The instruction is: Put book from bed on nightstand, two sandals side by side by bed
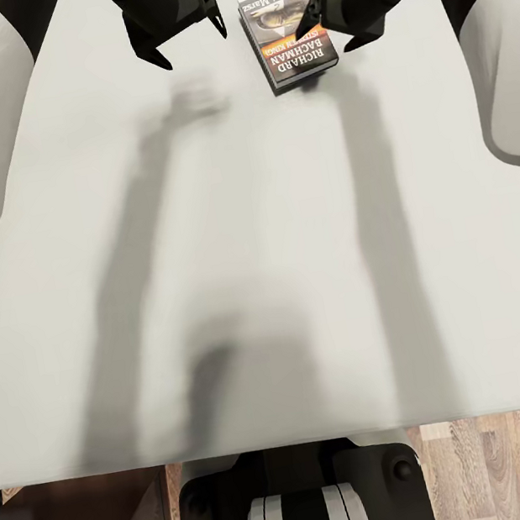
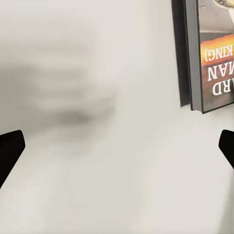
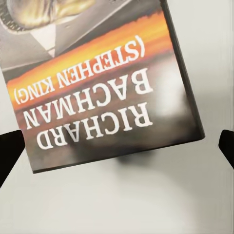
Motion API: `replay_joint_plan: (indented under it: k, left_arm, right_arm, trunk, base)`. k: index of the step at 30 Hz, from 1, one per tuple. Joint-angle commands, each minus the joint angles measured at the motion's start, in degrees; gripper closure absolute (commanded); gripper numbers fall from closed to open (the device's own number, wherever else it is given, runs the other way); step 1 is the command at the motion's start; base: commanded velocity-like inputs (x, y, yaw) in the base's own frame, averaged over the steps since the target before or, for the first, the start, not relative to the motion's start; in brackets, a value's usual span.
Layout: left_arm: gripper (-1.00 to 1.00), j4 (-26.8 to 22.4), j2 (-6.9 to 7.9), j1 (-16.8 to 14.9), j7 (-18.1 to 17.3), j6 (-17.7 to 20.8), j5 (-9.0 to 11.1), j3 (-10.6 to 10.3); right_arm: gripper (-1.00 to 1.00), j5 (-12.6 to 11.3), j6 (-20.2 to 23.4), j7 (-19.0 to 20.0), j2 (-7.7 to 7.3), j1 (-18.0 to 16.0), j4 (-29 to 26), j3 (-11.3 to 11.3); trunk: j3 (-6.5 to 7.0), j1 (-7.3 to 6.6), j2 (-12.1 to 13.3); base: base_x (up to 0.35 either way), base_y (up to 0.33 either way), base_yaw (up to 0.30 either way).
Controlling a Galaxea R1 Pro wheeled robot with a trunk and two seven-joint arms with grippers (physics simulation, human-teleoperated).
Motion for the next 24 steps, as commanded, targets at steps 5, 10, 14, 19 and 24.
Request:
replay_joint_plan:
  k: [5,10,14,19,24]
  left_arm:
    - [-1.0,-0.05,0.04,-0.03,0.43,0.01,0.61,-0.37]
    - [-1.0,-0.05,0.04,-0.01,0.42,0.01,0.61,-0.37]
    - [-1.0,-0.05,0.04,0.02,0.43,0.01,0.61,-0.37]
    - [-1.0,-0.05,0.04,0.03,0.4,0.01,0.61,-0.37]
    - [-1.0,-0.05,0.04,0.04,0.38,0.01,0.61,-0.37]
  right_arm:
    - [-1.0,0.41,0.22,1.65,-0.45,-0.01,-0.04,-0.29]
    - [-1.0,0.49,0.22,2.52,-0.78,0.02,-0.03,-0.1]
    - [-1.0,0.55,0.22,2.98,-1.01,0.05,-0.03,0.21]
    - [-1.0,0.62,0.22,3.26,-1.17,0.07,-0.03,0.41]
    - [-1.0,0.64,0.22,3.36,-1.21,0.08,-0.03,0.49]
  trunk:
    - [-0.02,0.0,-0.01]
    - [-0.02,0.0,-0.01]
    - [-0.02,0.0,-0.01]
    - [-0.02,0.0,-0.01]
    - [-0.02,0.0,-0.01]
  base:
    - [0.0,0.0,0.0]
    - [0.0,0.0,0.0]
    - [0.0,0.0,0.0]
    - [0.0,0.0,0.0]
    - [0.0,0.0,0.0]
